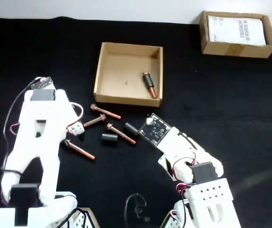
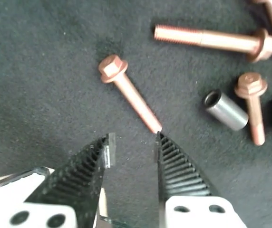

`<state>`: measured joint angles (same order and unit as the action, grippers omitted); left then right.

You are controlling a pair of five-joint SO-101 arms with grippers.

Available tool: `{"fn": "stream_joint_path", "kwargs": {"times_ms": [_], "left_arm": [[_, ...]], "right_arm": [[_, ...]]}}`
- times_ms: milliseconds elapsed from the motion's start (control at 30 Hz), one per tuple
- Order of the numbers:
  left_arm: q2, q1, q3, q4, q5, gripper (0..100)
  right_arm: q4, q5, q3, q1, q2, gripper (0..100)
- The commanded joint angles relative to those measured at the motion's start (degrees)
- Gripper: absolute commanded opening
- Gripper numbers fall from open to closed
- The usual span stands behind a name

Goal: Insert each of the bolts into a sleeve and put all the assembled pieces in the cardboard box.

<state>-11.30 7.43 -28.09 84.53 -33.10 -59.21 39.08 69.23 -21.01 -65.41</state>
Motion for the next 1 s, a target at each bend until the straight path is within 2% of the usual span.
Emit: {"fn": "stream_joint_path", "kwargs": {"times_ms": [0, 333, 733, 967], "left_arm": [[3.4, -0.9, 3.5, -0.2, -2.2, 14], [13.3, -0.5, 3.8, -3.7, -5.4, 14], [15.2, 1.2, 3.4, -11.8, -5.5, 14], [17.8, 4.5, 3.5, -10.3, -5.5, 14]], "right_arm": [[1.0, 0.9, -0.1, 0.7, -1.1, 0.8], [1.0, 0.7, -0.1, 0.7, -1.1, 0.8], [0.8, 0.8, 0.0, 2.3, -1.1, 0.8], [0.9, 0.9, 0.0, 2.7, -1.1, 0.8]]}}
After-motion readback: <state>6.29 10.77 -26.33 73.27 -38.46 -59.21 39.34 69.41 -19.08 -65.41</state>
